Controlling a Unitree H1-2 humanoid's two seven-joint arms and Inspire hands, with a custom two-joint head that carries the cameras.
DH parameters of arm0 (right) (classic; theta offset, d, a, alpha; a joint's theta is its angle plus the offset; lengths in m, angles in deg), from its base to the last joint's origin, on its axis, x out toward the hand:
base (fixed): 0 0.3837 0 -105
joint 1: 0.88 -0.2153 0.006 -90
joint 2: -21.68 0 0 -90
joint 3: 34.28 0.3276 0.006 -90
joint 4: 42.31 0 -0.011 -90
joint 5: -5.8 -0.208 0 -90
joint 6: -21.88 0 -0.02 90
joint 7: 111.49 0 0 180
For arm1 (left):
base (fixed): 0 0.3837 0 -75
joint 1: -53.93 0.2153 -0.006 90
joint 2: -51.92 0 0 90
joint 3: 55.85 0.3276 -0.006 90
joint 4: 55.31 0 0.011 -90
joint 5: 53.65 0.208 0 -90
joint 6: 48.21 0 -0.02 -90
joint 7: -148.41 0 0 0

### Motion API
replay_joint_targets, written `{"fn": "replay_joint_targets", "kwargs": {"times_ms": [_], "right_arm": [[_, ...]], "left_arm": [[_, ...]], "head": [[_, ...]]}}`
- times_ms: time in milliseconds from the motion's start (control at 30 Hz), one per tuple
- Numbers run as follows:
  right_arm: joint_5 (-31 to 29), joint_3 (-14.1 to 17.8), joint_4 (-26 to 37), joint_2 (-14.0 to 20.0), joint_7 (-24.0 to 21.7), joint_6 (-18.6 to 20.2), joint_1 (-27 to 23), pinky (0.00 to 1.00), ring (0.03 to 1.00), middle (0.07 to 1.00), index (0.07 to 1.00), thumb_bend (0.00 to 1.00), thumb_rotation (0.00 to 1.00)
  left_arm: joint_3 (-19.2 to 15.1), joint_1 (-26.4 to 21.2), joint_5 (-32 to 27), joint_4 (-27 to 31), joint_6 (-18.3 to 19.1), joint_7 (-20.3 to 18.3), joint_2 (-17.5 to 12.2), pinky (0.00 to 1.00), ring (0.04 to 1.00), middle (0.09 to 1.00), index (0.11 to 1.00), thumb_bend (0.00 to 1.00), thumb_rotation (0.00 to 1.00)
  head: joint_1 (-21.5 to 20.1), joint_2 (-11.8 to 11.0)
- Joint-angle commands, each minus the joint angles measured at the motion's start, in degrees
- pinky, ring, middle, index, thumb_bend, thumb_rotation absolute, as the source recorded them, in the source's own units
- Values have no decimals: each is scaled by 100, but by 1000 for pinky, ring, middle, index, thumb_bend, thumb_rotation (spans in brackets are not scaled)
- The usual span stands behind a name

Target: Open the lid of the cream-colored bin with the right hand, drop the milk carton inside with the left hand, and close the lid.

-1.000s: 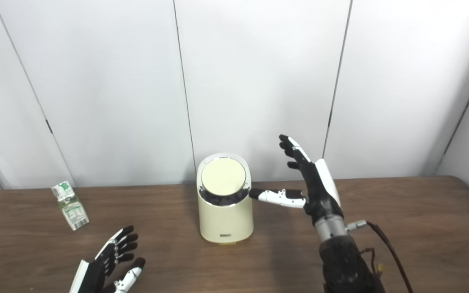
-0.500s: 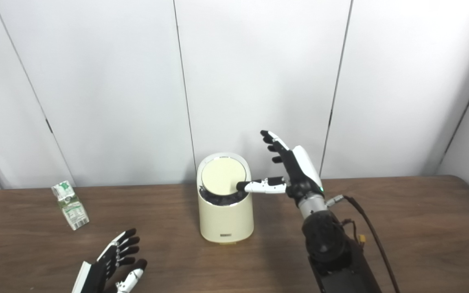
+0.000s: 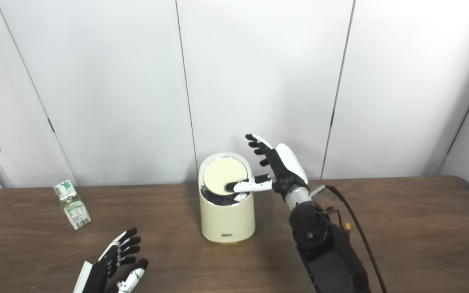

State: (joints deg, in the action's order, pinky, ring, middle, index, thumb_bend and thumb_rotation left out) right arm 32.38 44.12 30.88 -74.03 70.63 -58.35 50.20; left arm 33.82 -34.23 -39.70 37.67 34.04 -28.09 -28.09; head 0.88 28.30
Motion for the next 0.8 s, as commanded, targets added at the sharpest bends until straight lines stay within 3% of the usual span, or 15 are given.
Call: {"fn": "replay_joint_targets", "kwargs": {"times_ms": [0, 400, 567, 767], "right_arm": [[69, -20, 59, -34, 128, -294, -377, 729, 837, 862, 879, 920, 322], [417, -299, -214, 11, 249, -392, -475, 786, 874, 889, 894, 904, 292], [863, -578, -201, 232, 222, -409, -475, 811, 882, 901, 901, 901, 290], [1448, -975, -199, 555, 318, -598, -507, 874, 923, 912, 909, 911, 190]], "left_arm": [[90, 255, 31, -140, -7, 76, 129, 753, 804, 837, 906, 506, 410], [99, 264, 77, -154, -65, 76, 142, 751, 803, 834, 906, 492, 430], [87, 272, 97, -114, -20, 85, 156, 764, 808, 833, 904, 488, 486], [82, 269, 90, -117, -70, 79, 156, 766, 809, 829, 905, 478, 497]], "head": [[19, 11], [65, 67], [64, 96], [65, 125]]}}
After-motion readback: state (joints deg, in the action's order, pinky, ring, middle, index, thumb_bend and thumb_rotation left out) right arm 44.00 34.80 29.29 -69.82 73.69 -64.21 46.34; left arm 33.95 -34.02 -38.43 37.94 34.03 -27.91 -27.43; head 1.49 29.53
